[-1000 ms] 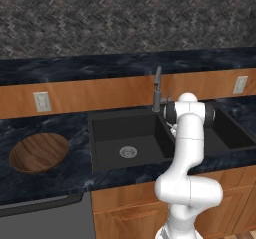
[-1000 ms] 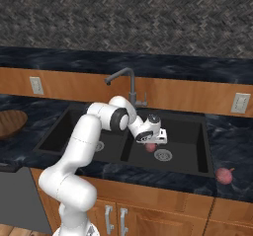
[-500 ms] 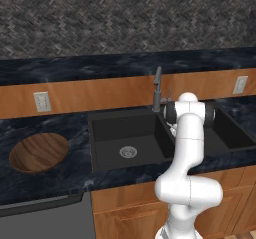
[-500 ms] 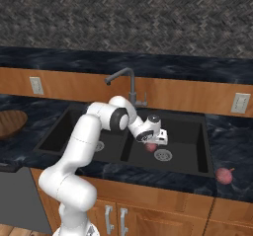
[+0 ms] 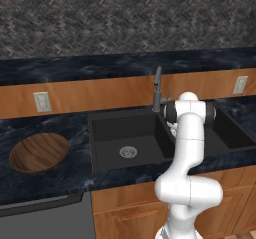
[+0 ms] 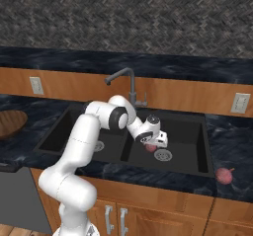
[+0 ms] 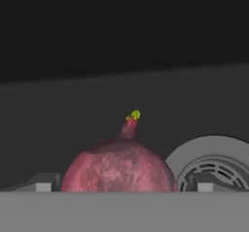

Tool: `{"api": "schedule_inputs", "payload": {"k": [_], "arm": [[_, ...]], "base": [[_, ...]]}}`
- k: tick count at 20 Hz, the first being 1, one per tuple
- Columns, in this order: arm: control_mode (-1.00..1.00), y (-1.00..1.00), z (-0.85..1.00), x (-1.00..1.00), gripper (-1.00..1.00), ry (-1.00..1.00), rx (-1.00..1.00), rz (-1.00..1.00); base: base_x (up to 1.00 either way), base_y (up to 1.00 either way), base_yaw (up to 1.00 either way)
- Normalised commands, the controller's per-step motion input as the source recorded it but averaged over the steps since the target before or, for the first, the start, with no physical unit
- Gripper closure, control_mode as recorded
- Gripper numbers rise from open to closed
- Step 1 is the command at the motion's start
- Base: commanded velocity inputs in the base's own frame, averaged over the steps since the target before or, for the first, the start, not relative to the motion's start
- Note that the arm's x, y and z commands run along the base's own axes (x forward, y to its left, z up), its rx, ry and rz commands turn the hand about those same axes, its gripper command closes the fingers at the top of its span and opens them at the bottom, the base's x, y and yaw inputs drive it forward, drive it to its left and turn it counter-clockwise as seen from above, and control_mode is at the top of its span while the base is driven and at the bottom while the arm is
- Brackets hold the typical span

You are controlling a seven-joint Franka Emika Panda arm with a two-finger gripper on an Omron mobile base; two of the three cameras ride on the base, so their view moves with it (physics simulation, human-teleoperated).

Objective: Remove the onion and onion from the sink. Then move the bowl and cup from the counter to the sink for washing.

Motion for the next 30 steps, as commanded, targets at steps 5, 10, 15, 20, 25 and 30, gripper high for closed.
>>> {"api": "schedule_inputs", "payload": {"k": [5,10,15,20,25,30], "arm": [[-1.00,0.00,-0.17,-0.08,-1.00,0.01,0.02,-0.07],[-1.00,0.03,-0.22,-0.08,1.00,0.07,0.04,-0.08],[-1.00,0.02,-0.22,-0.13,1.00,0.10,0.07,-0.10],[-1.00,-0.01,-0.12,-0.13,1.00,0.06,0.05,-0.07],[-1.00,-0.11,0.04,-0.24,1.00,0.00,0.03,-0.07],[-1.00,-0.18,0.07,-0.37,1.00,-0.07,0.00,-0.06]], "base": [[0.00,0.00,0.00],[0.00,0.00,0.00],[0.00,0.00,0.00],[0.00,0.00,0.00],[0.00,0.00,0.00],[0.00,0.00,0.00]]}}
